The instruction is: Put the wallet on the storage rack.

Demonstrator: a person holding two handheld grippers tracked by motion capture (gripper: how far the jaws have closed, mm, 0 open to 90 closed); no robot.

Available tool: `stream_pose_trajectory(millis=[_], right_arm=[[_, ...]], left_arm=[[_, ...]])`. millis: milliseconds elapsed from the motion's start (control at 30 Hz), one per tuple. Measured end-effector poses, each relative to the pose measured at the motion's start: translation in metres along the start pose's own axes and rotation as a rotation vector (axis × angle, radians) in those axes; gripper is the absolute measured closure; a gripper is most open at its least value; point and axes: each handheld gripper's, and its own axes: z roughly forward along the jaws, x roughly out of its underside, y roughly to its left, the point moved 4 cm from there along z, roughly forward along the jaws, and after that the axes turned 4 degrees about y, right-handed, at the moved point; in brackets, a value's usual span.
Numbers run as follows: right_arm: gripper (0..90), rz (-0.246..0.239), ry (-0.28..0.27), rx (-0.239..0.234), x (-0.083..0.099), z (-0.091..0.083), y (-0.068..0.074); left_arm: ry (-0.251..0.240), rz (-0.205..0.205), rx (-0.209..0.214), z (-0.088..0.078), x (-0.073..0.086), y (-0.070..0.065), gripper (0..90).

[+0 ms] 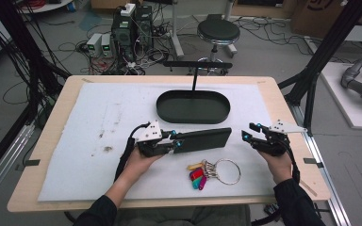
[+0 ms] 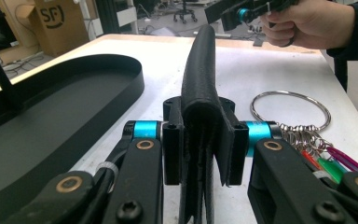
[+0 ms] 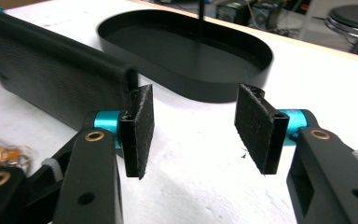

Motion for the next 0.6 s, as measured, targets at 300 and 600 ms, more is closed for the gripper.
stream_pose_trajectory(millis=[300,600], right_arm=[[45.7,0.025,0.015,0.053,0.003,-0.001,-0.008],[46.0,0.045,0.029,0.081,0.006,-0.002,-0.013]], left_arm=[[-0.023,0.012,-0.01,-0.005,-0.007,0.001,74.6],[-0.062,0.014,-0.032,-0.014,-0.016,0.005,74.7]])
